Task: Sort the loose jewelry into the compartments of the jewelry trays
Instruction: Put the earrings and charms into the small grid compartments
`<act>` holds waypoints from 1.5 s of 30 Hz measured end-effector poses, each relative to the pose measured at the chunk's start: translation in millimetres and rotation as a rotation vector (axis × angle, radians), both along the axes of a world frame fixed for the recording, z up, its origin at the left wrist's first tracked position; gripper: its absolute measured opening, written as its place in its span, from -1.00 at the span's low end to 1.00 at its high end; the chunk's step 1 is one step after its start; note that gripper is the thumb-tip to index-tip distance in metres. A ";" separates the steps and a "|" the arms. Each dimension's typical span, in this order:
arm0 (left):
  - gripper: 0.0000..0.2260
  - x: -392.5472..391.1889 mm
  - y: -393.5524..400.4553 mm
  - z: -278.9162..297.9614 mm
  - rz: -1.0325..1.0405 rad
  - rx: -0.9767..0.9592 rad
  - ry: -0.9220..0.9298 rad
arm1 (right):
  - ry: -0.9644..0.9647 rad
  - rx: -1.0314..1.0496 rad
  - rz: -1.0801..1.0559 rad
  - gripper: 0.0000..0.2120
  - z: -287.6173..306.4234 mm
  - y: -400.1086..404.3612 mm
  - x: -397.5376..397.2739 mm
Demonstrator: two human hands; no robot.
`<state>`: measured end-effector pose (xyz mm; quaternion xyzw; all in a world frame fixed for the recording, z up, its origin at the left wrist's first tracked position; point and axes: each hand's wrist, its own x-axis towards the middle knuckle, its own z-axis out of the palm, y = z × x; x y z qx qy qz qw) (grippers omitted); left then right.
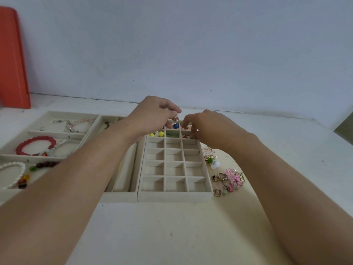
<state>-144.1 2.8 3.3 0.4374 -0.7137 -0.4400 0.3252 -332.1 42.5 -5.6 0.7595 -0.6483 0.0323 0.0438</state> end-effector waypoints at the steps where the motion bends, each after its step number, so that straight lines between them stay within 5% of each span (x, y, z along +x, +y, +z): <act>1: -0.84 0.0 0.1 0.3 -0.002 0.003 0.003 | 0.011 -0.005 0.000 -0.69 0.2 -1.0 0.9; 15: -0.80 -0.4 1.8 3.0 -0.003 0.017 -0.002 | 0.148 -0.079 -0.030 -0.61 6.1 2.8 4.3; 22: -0.83 0.9 4.3 6.0 0.005 0.020 0.054 | -0.579 -0.065 -0.096 -0.84 27.6 8.3 -9.0; 27: -0.88 -0.3 6.3 8.0 0.055 -0.007 0.124 | -0.786 0.066 -0.029 -0.58 30.5 16.3 -0.2; 31: -0.89 -1.0 4.2 7.5 0.099 -0.082 0.115 | -0.861 0.066 -0.030 -0.56 22.4 14.1 4.4; 34: -0.92 -1.4 3.1 6.3 0.112 -0.083 0.127 | -0.722 0.035 -0.087 -0.63 19.0 10.6 0.7; 38: -0.93 -1.5 1.6 3.8 0.113 -0.075 0.115 | -0.351 -0.011 -0.180 -0.97 16.6 9.0 -9.8; 45: -0.93 -1.4 -0.7 2.9 0.113 -0.073 0.114 | -0.062 0.059 -0.170 -0.85 10.7 11.2 -2.7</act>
